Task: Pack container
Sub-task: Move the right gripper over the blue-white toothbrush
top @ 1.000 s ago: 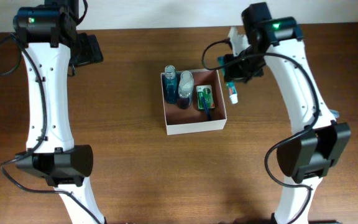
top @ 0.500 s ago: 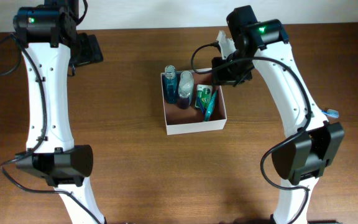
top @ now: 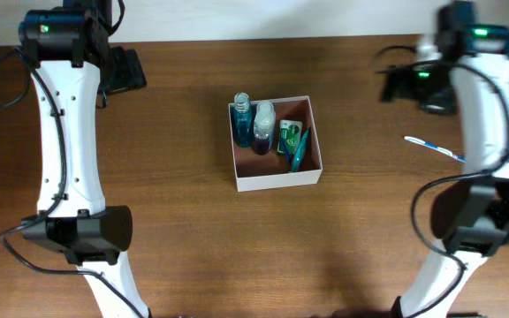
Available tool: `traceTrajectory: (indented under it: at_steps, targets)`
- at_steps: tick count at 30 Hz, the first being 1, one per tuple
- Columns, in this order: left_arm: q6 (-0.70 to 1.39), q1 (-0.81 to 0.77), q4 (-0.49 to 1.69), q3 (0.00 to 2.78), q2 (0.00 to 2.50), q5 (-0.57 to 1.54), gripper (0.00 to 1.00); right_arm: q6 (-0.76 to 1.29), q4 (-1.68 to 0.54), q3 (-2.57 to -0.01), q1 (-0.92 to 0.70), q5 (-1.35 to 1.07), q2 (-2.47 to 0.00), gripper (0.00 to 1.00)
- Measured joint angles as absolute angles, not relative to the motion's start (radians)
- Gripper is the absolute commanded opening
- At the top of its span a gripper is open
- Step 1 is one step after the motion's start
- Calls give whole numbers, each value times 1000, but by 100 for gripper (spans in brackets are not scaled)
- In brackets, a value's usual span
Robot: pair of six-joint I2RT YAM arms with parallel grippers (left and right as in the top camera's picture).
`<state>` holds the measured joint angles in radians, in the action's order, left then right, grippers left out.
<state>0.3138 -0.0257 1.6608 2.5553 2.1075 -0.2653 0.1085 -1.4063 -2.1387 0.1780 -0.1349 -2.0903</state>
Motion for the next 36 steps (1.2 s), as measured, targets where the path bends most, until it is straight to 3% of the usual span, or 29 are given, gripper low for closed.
traceTrajectory:
  at_steps: [12,22,36]
  targets:
    - [314,-26,1661,2555,2107,-265,99,153,-1374,-2139,311,-356,-2090,99]
    - [314,-26,1661,2555,2107,-265,99,1036,-1505,-2138,349,-115,-2090,99]
    - [314,-26,1661,2555,2107,-265,99,1363,-1462,-2137,356,165,-2116,98]
